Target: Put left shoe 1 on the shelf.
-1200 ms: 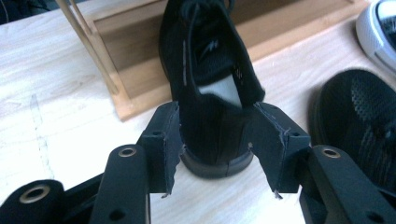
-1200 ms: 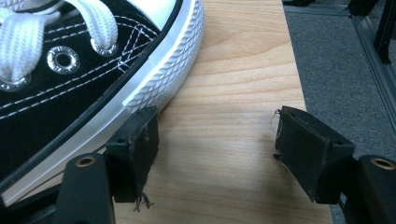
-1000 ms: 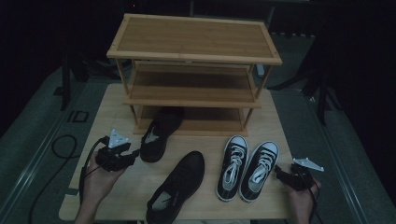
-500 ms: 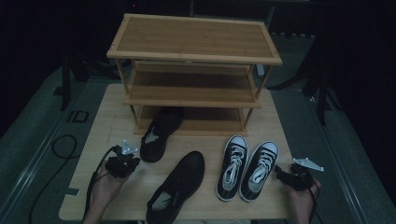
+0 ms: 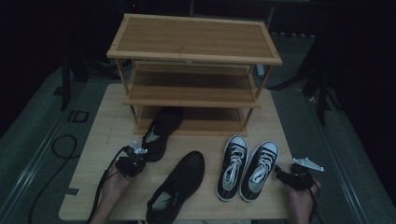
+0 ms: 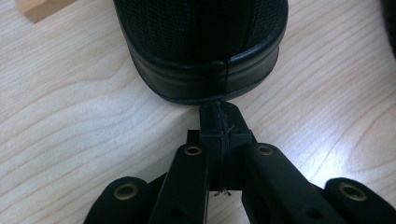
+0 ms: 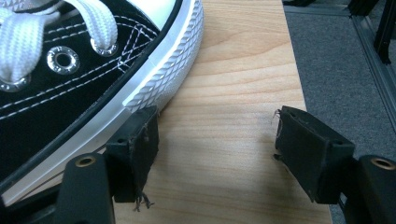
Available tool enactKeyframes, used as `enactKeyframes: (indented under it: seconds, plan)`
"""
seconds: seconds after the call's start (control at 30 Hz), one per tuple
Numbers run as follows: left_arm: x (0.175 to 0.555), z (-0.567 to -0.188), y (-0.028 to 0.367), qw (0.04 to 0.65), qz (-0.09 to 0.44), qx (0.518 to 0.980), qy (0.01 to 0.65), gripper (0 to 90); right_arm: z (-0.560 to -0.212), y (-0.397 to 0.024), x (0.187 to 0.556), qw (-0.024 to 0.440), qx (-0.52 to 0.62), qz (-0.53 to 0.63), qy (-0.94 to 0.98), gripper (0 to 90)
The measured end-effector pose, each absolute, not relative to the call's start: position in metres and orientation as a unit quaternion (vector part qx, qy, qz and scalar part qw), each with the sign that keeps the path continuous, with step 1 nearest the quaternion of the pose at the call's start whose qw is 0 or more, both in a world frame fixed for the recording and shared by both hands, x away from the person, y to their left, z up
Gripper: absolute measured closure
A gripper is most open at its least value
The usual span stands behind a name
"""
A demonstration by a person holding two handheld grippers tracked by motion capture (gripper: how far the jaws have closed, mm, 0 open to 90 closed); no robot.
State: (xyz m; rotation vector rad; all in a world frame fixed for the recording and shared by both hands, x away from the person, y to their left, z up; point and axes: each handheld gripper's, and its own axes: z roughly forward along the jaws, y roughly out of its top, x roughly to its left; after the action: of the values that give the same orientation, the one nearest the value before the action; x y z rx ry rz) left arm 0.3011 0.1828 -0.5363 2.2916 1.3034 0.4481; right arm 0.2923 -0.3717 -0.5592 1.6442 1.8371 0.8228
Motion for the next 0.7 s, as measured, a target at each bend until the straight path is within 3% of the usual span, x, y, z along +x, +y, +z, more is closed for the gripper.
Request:
enactKeyframes:
  seconds: [0.33, 0.7]
  plan:
    - [0.315, -0.526, 0.163, 0.263, 0.168, 0.828, 0.466, 89.8, -0.559, -0.372, 0.292, 0.268, 0.610, 0.305, 0.681, 29.7]
    - [0.324, -0.525, 0.167, 0.242, 0.200, 0.809, 0.498, 89.4, -0.559, -0.372, 0.292, 0.268, 0.609, 0.305, 0.681, 29.7]
